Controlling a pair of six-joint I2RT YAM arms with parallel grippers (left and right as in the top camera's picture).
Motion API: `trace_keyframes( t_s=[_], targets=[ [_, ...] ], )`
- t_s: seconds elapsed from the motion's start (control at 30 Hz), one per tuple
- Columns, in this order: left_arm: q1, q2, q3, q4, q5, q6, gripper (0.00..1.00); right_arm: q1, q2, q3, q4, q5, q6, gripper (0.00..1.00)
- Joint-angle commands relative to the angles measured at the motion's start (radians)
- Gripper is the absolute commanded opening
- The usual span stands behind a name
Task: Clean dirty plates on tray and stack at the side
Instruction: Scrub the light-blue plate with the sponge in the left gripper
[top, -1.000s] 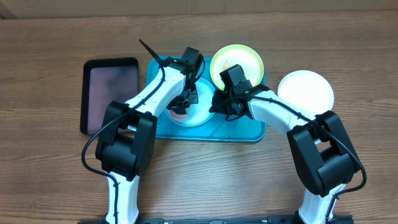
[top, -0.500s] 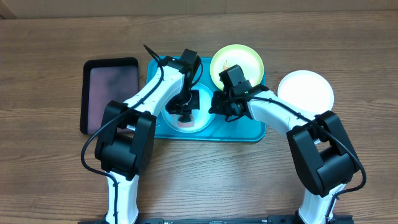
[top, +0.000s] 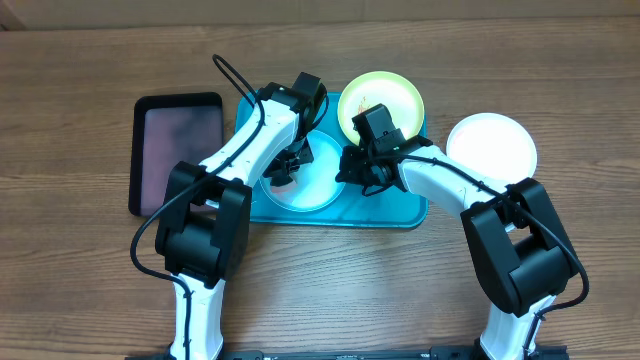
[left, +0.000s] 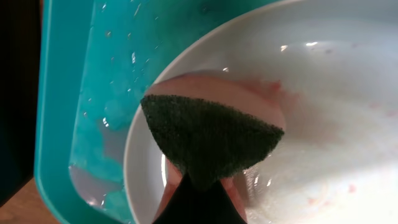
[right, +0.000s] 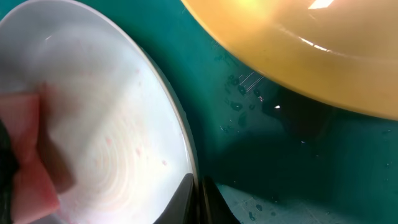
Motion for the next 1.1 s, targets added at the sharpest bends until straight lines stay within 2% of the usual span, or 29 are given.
trace_keyframes(
  t_s=[0.0,0.13,0.2,0.3,0.4,0.47,0.53,0.67,0.8,0.87,0.97,1.07],
  targets=[
    [-0.002,0.017,0.027,0.029,0.054,0.106,0.04,0.005,0.020,0.013,-0.003,0.002,-0.003,0.04],
    [-0.003,0.017,0.027,0.045,0.241,0.310,0.04,0.005,0.020,0.013,-0.003,0.002,-0.003,0.04],
    [-0.003,0.017,0.027,0.037,0.264,0.341,0.04,0.005,0.020,0.013,-0.003,0.003,-0.003,0.04],
    [-0.002,0.017,0.027,0.037,0.195,0.283,0.04,0.005,0.020,0.013,-0.003,0.003,-0.003,0.04],
    [-0.001,0.017,0.027,0.025,0.094,0.107,0.05,0.005,0.020,0.013,-0.005,0.002,-0.003,0.04],
    [-0.001,0.017,0.026,0.013,0.083,0.027,0.04,0.005,0.020,0.013,-0.006,0.003,-0.003,0.04],
    [-0.004,0.017,0.026,0.007,0.084,-0.002,0.04,0.005,0.020,0.013,-0.006,0.003,-0.003,0.04],
    [-0.013,0.017,0.026,0.008,0.113,0.041,0.04,0.005,0.020,0.013,-0.005,0.003,-0.003,0.04],
    [-0.015,0.017,0.027,0.026,0.199,0.252,0.04,0.005,0.020,0.013,-0.005,0.003,-0.003,0.04],
    [-0.015,0.017,0.027,0.027,0.200,0.298,0.04,0.005,0.020,0.013,-0.005,0.003,-0.003,0.04],
    [-0.013,0.017,0.027,0.031,0.163,0.272,0.04,0.005,0.020,0.013,-0.005,0.003,-0.003,0.04],
    [-0.013,0.017,0.027,0.030,0.103,0.177,0.04,0.005,0.020,0.013,-0.005,0.003,-0.003,0.04]
  ],
)
